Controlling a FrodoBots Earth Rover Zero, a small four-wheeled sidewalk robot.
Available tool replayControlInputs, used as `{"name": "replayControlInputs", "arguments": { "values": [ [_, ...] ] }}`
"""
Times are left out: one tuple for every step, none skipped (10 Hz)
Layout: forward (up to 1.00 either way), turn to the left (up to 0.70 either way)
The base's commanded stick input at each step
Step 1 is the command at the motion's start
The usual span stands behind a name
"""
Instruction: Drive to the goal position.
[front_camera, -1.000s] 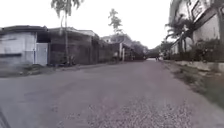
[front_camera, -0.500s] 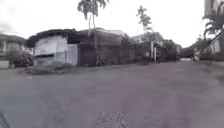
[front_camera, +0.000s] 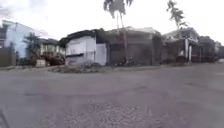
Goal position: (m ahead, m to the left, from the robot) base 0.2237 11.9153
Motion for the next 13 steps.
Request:
{"name": "replayControlInputs", "arguments": {
  "values": [
    [1.00, 0.47],
    [1.00, 0.47],
    [1.00, 0.47],
    [1.00, 0.47],
    [1.00, 0.47],
    [1.00, 0.47],
    [1.00, 0.47],
    [1.00, 0.47],
    [1.00, 0.47],
    [1.00, 0.47],
    [1.00, 0.47],
    [1.00, 0.47],
    [1.00, 0.47]
  ]
}}
